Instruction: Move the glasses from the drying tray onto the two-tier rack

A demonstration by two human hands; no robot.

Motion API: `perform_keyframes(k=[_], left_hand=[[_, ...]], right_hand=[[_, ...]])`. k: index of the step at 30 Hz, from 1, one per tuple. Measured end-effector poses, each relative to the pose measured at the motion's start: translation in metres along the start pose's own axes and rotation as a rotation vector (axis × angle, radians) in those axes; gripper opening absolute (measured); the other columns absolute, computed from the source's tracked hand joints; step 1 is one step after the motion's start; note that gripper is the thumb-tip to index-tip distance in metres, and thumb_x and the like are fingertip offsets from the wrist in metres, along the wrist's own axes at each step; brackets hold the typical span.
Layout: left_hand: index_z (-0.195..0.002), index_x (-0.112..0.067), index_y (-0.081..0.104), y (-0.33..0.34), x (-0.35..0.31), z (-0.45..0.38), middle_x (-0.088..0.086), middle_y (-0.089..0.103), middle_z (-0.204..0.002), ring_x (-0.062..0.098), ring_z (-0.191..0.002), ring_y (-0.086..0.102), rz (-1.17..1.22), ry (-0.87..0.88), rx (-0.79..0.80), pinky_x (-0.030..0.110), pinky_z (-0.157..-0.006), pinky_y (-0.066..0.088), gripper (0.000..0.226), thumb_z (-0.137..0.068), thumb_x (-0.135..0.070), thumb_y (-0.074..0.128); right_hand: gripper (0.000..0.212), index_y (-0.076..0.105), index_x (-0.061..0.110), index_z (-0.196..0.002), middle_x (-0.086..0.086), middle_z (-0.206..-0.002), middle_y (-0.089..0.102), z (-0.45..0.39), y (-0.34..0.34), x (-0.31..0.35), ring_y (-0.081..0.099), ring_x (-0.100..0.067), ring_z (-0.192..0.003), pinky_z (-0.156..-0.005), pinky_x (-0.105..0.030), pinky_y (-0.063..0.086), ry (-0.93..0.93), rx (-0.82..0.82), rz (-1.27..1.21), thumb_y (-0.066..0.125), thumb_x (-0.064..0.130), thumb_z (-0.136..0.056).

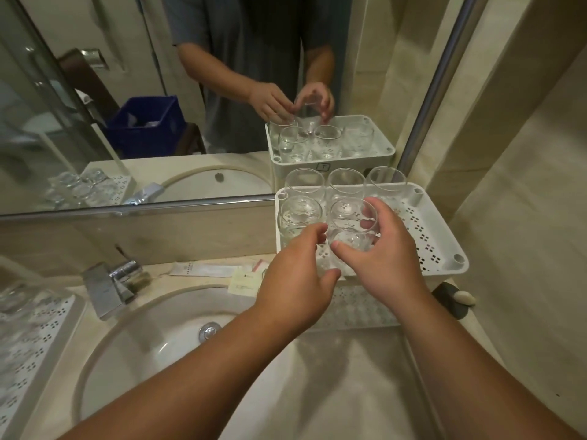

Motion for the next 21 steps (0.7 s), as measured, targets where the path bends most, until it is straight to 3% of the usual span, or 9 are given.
perform_keyframes(k=[7, 14, 21], left_hand=[[-0.151, -0.02, 0.032, 0.006, 0.002, -0.004, -0.002, 0.05, -0.148, 0.015, -0.129, 0.053, -0.126, 0.058, 0.075, 0.036, -0.104, 0.047, 0.065, -0.093, -0.026, 0.061], [-0.155, -0.019, 0.025, 0.013, -0.001, -0.003, 0.0, 0.047, -0.151, 0.017, -0.131, 0.052, -0.163, 0.074, 0.07, 0.033, -0.102, 0.044, 0.071, -0.093, -0.031, 0.059], [-0.155, -0.019, 0.023, 0.017, -0.003, -0.001, 0.0, 0.044, -0.153, 0.017, -0.132, 0.051, -0.183, 0.075, 0.055, 0.034, -0.1, 0.043, 0.071, -0.093, -0.03, 0.056]], right_hand=[[0.083, 0.037, 0.034, -0.141, 0.009, -0.129, 0.041, -0.013, 0.011, -0.01, 0.051, -0.005, -0.109, -0.077, -0.012, 0.034, 0.019, 0.046, 0.113, 0.08, 0.046, -0.071], [0.083, 0.035, 0.03, -0.142, 0.004, -0.132, 0.041, -0.023, 0.014, -0.013, 0.053, -0.012, -0.111, -0.085, -0.022, 0.037, 0.047, 0.086, 0.152, 0.077, 0.046, -0.073], [0.082, 0.038, 0.029, -0.142, 0.007, -0.133, 0.047, -0.02, 0.016, -0.015, 0.051, -0.01, -0.116, -0.089, -0.023, 0.038, 0.029, 0.039, 0.136, 0.078, 0.045, -0.073]])
Point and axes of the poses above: each hand's wrist, its own z-axis away from the middle knuckle, its own y-axis out of the palm, x = y × z, the point moved 2 cm from there along -z, towards the middle knuckle
